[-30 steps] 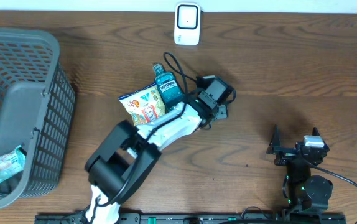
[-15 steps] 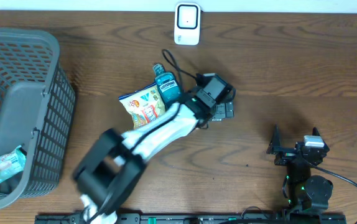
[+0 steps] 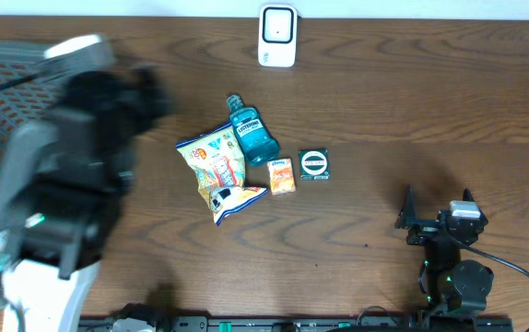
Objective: Scan the item barcode
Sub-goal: 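Carry the green Zam-Buk box past the scanner and set it down, then reach the left gripper into the basket and grasp the mint-green wipes pack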
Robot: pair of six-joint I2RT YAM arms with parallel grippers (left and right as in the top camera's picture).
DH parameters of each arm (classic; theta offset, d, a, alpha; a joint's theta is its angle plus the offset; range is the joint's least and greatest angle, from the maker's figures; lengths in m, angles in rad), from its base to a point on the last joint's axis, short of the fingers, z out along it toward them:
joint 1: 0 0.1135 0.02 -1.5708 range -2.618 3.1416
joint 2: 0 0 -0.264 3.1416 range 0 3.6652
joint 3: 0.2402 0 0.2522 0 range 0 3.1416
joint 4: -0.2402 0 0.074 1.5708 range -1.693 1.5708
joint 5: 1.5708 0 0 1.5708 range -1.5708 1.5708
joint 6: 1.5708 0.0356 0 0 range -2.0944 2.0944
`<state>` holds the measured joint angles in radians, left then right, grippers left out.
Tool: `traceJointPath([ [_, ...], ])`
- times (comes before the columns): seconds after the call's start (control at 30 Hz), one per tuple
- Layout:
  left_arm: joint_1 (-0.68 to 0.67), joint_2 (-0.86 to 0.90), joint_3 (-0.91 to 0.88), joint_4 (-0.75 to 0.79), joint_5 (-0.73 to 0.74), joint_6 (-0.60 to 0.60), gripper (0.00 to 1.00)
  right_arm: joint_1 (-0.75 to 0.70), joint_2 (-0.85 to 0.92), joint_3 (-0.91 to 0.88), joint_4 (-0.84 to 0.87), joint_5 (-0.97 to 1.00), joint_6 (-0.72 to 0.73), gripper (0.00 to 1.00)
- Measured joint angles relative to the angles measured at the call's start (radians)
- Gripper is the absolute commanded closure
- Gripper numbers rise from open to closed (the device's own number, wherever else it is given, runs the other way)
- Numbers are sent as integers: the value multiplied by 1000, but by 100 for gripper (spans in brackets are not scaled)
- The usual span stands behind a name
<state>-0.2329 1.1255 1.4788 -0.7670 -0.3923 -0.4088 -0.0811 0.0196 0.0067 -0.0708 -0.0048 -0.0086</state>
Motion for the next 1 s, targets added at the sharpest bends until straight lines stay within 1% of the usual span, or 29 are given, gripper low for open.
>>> traceJointPath([
  [0.1, 233, -27, 0, -105, -32, -96, 2, 0, 0, 0, 0, 0, 0, 1],
  [0.17, 421, -17, -2, -181, -40, -207, 2, 0, 0, 0, 0, 0, 0, 1],
  [0.33, 734, 51, -48, -212, 61, -366, 2, 0, 0, 0, 0, 0, 0, 1],
  [0.4, 822, 98, -75, -214, 111, -405, 3, 0, 0, 0, 0, 0, 0, 1],
  [0.53, 959, 225, -148, -213, 205, -476, 2, 0, 0, 0, 0, 0, 0, 1],
  [0.67, 1046, 367, -216, -193, 269, -513, 3, 0, 0, 0, 0, 0, 0, 1],
  [0.87, 1094, 515, -282, -106, 307, -530, 2, 0, 0, 0, 0, 0, 0, 1],
  [1.0, 1112, 571, -325, -22, 314, -523, 2, 0, 0, 0, 0, 0, 0, 1],
])
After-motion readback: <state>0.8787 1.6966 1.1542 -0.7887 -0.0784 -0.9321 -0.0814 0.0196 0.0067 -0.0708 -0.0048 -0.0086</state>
